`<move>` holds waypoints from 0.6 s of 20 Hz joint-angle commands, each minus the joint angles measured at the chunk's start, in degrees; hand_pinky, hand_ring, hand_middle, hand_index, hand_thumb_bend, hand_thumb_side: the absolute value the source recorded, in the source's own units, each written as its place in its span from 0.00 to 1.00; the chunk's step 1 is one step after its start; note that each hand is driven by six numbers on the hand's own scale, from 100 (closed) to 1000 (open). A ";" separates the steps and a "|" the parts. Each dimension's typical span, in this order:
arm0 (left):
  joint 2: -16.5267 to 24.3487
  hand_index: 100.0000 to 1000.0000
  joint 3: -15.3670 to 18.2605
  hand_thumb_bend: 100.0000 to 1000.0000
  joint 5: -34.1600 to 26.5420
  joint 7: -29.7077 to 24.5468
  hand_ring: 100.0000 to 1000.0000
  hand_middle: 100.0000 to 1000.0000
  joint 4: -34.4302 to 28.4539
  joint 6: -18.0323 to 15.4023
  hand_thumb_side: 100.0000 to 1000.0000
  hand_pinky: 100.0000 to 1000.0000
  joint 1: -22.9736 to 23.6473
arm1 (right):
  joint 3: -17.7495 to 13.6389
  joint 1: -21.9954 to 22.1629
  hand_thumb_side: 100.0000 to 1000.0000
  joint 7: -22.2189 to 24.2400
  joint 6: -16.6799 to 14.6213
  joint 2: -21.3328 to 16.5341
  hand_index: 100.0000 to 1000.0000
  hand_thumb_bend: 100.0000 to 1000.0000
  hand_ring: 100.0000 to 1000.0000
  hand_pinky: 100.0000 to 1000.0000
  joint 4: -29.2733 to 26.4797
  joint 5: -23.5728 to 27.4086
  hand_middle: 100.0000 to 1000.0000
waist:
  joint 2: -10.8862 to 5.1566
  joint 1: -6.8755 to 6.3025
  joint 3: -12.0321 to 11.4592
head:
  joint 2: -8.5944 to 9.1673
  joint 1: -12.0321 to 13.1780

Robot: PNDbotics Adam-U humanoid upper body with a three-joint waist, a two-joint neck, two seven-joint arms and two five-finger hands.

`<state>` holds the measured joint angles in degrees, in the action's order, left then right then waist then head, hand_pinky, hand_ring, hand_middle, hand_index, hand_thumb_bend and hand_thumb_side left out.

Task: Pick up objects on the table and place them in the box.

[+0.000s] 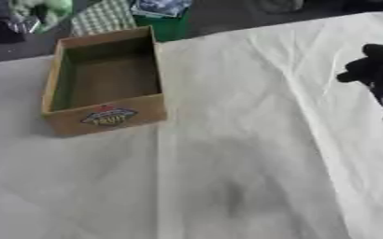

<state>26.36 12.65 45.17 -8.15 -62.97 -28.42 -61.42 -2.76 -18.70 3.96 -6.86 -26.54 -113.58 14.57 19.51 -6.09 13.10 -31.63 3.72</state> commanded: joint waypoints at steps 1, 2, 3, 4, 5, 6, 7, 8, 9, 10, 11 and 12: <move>0.38 0.49 0.74 0.00 2.98 1.63 0.46 0.35 1.43 -0.75 0.28 0.46 -1.77 | 0.07 -1.02 0.49 0.51 -0.07 -0.86 0.81 0.00 0.67 0.90 -1.01 0.72 0.63 | -0.92 0.14 0.61 | 0.90 0.77; 0.12 0.50 0.75 0.00 3.91 2.02 0.46 0.36 2.01 -1.06 0.28 0.46 -1.89 | 0.15 -1.22 0.49 0.63 -0.04 -0.77 0.81 0.00 0.67 0.90 -1.01 0.83 0.63 | -0.88 0.08 0.97 | 0.98 1.08; -0.09 0.50 0.74 0.00 4.86 2.37 0.47 0.36 2.58 -1.41 0.29 0.46 -1.99 | 0.21 -1.36 0.49 0.73 -0.01 -0.69 0.81 0.00 0.67 0.90 -1.01 0.92 0.63 | -0.86 0.03 1.29 | 1.05 1.32; -0.29 0.50 0.71 0.00 5.80 2.60 0.47 0.36 3.17 -1.80 0.29 0.46 -2.12 | 0.25 -1.46 0.49 0.81 0.02 -0.63 0.81 0.00 0.67 0.90 -1.01 1.00 0.63 | -0.85 -0.01 1.60 | 1.14 1.50; -0.46 0.51 0.67 0.00 6.70 2.80 0.47 0.36 3.70 -2.19 0.29 0.46 -2.25 | 0.28 -1.52 0.49 0.88 0.05 -0.58 0.81 0.00 0.67 0.90 -1.01 1.07 0.63 | -0.85 -0.04 1.84 | 1.18 1.62; -0.58 0.52 0.46 0.00 7.61 2.77 0.48 0.37 4.20 -2.73 0.30 0.47 -2.37 | 0.32 -1.56 0.49 0.94 0.09 -0.51 0.81 0.00 0.67 0.90 -1.01 1.14 0.63 | -0.86 -0.09 2.06 | 1.19 1.70; -0.61 0.53 0.23 0.00 8.49 2.60 0.48 0.38 4.64 -3.30 0.31 0.47 -2.47 | 0.34 -1.57 0.49 0.99 0.12 -0.46 0.81 0.00 0.67 0.90 -1.01 1.18 0.63 | -0.89 -0.12 2.20 | 1.18 1.72; -0.49 0.54 -0.18 0.00 9.37 2.12 0.49 0.38 5.17 -3.74 0.32 0.47 -2.52 | 0.36 -1.54 0.49 1.03 0.17 -0.42 0.81 0.00 0.67 0.90 -1.01 1.22 0.63 | -0.93 -0.15 2.30 | 1.16 1.69; -0.36 0.56 -0.51 0.00 10.27 1.44 0.50 0.37 5.63 -4.05 0.36 0.46 -2.63 | 0.37 -1.51 0.49 1.07 0.22 -0.37 0.81 0.00 0.67 0.90 -1.01 1.24 0.63 | -0.97 -0.17 2.37 | 1.14 1.67; -0.15 0.58 -0.88 0.00 11.18 0.65 0.50 0.37 6.11 -4.15 0.38 0.46 -2.70 | 0.39 -1.48 0.49 1.11 0.26 -0.32 0.81 0.00 0.67 0.90 -1.01 1.27 0.63 | -1.04 -0.19 2.46 | 1.13 1.69; -0.02 0.59 -1.15 0.00 12.07 -0.17 0.49 0.37 6.48 -4.15 0.39 0.46 -2.81 | 0.41 -1.46 0.49 1.14 0.29 -0.28 0.81 0.00 0.67 0.90 -1.01 1.30 0.63 | -1.09 -0.20 2.55 | 1.12 1.71; 0.11 0.61 -1.49 0.00 12.97 -1.04 0.49 0.38 6.90 -4.16 0.42 0.46 -2.89 | 0.44 -1.46 0.49 1.17 0.32 -0.24 0.81 0.00 0.67 0.90 -1.01 1.34 0.63 | -1.16 -0.21 2.69 | 1.09 1.77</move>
<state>24.71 11.49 57.03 -8.33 -55.85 -32.39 -62.68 -2.10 -19.65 4.95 -6.46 -26.10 -113.58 15.32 19.74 -6.61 15.79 -31.11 5.27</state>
